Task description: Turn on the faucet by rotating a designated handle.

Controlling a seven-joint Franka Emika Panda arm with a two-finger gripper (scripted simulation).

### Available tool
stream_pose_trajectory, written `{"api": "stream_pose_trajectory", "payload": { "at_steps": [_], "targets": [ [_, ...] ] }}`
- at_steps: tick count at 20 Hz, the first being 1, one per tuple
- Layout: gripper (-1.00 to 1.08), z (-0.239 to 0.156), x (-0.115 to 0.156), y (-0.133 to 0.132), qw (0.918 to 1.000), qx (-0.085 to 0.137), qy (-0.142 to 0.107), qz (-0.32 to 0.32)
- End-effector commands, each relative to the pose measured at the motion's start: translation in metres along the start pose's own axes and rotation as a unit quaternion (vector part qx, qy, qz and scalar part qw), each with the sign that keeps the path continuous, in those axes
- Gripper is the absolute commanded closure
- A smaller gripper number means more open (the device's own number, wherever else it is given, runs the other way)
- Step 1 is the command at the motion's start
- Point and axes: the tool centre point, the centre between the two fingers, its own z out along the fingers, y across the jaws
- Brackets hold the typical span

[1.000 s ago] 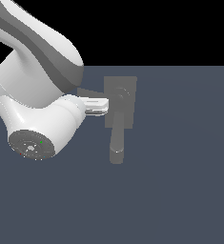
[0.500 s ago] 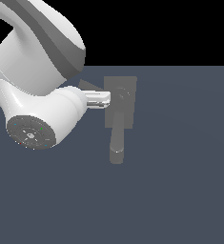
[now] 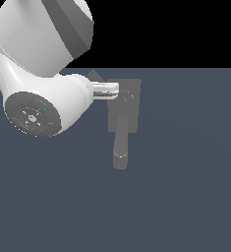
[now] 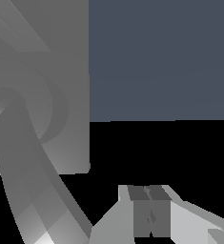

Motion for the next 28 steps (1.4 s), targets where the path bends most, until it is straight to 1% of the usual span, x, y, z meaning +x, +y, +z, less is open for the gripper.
{"api": "stream_pose_trajectory", "payload": {
  "at_steps": [1,2,3,21,22,23,28],
  "targets": [
    [1.08,0.002,-0.016,-0.003,1.0,0.0,-0.007,0.002],
    [1.08,0.002,-0.016,-0.003,1.0,0.0,-0.007,0.002],
    [1.08,0.001,-0.005,-0.002,1.0,0.0,0.0,0.001],
    [1.08,0.002,-0.058,-0.053,1.0,0.0,-0.007,0.002],
    [1.08,0.002,-0.058,-0.053,1.0,0.0,-0.007,0.002],
    [1.08,-0.002,-0.042,-0.049,1.0,0.002,0.003,0.006],
    [1.08,-0.001,-0.05,-0.068,1.0,0.001,0.0,0.005]
  ]
}}
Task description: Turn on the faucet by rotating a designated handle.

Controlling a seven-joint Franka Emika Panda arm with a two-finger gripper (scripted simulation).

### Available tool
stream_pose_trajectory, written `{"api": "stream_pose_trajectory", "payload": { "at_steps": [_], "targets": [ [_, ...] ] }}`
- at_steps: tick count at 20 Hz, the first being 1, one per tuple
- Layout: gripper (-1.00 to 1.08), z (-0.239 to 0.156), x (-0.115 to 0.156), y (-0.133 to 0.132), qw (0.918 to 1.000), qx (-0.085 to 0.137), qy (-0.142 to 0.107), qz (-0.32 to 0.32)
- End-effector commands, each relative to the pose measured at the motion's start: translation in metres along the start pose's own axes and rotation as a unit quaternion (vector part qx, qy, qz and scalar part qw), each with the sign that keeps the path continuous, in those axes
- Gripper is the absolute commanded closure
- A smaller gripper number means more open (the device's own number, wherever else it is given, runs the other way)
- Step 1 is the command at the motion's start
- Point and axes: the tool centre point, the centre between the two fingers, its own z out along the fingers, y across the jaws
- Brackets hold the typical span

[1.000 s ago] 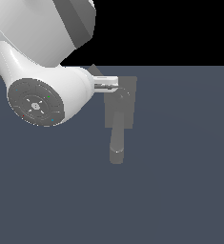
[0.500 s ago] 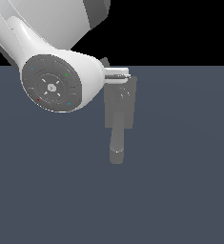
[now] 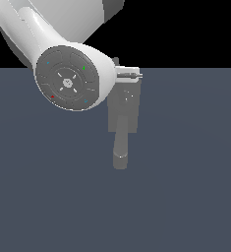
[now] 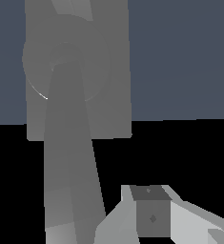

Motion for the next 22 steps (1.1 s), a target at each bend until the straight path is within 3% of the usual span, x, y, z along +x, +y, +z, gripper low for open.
{"api": "stream_pose_trajectory", "payload": {
  "at_steps": [1,13,14,15,16,22],
  "targets": [
    [1.08,0.003,-0.009,-0.018,1.0,0.005,-0.004,-0.002],
    [1.08,0.005,-0.031,-0.065,0.9999,0.004,-0.011,-0.005],
    [1.08,0.005,-0.031,-0.065,0.9999,0.004,-0.011,-0.005],
    [1.08,-0.002,-0.012,-0.053,0.9986,0.023,-0.031,0.037],
    [1.08,-0.004,-0.015,-0.061,0.9981,0.026,-0.034,0.044],
    [1.08,-0.002,-0.014,-0.08,0.9989,0.02,-0.028,0.031]
  ]
}}
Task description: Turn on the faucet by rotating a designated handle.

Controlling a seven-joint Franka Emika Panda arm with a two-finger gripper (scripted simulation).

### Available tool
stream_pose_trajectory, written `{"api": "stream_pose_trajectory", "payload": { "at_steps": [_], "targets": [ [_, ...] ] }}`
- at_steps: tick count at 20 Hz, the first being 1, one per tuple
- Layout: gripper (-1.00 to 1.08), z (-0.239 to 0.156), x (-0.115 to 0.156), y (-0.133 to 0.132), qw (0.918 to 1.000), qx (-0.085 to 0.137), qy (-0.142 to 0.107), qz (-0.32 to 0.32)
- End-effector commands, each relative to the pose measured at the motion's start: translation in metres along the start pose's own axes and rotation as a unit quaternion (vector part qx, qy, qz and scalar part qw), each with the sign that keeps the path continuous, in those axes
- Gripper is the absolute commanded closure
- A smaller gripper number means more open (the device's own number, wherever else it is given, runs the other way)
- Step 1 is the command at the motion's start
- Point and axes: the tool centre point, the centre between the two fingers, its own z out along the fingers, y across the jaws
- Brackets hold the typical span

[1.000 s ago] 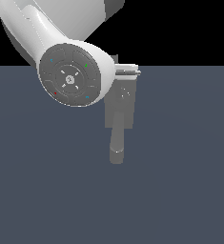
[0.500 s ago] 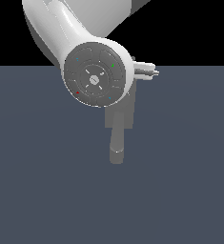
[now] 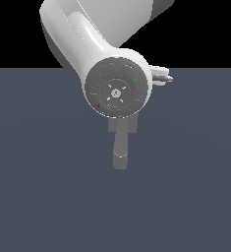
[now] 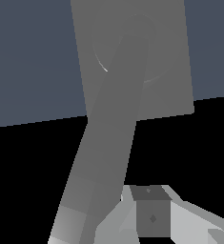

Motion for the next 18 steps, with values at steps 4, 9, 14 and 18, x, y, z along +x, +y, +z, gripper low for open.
{"api": "stream_pose_trajectory", "payload": {
  "at_steps": [4,9,14,18],
  "targets": [
    [1.08,0.005,0.0,-0.018,0.9992,-0.019,0.019,-0.03],
    [1.08,0.008,-0.001,-0.034,0.9986,-0.024,0.023,-0.041],
    [1.08,0.012,-0.002,-0.05,0.9979,-0.029,0.028,-0.052],
    [1.08,0.029,0.009,-0.036,0.9995,-0.012,-0.008,-0.029]
  ]
}}
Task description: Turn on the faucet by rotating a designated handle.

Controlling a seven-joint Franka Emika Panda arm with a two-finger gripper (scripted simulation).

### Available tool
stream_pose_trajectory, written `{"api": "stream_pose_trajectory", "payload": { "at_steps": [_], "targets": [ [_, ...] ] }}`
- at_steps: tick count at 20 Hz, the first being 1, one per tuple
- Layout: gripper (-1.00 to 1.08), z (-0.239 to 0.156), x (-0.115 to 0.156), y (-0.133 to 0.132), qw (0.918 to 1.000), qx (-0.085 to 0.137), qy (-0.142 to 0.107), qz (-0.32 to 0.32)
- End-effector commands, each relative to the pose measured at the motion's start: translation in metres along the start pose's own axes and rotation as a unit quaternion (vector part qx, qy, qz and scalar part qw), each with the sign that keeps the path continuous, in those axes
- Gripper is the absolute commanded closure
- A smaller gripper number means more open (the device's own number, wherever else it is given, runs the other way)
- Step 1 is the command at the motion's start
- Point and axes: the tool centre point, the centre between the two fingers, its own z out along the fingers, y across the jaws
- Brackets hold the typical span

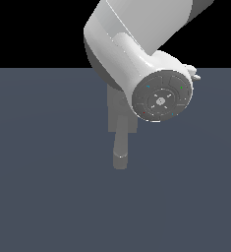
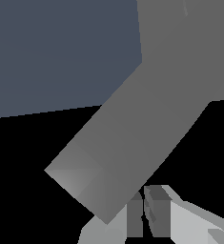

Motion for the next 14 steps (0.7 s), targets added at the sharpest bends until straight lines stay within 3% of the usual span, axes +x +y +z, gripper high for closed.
{"api": "stream_pose_trajectory", "payload": {
  "at_steps": [1,14],
  "targets": [
    [1.08,-0.004,-0.007,0.002,0.9997,-0.023,0.001,-0.002],
    [1.08,-0.004,0.033,-0.025,0.9977,-0.044,0.041,-0.032]
  ]
}}
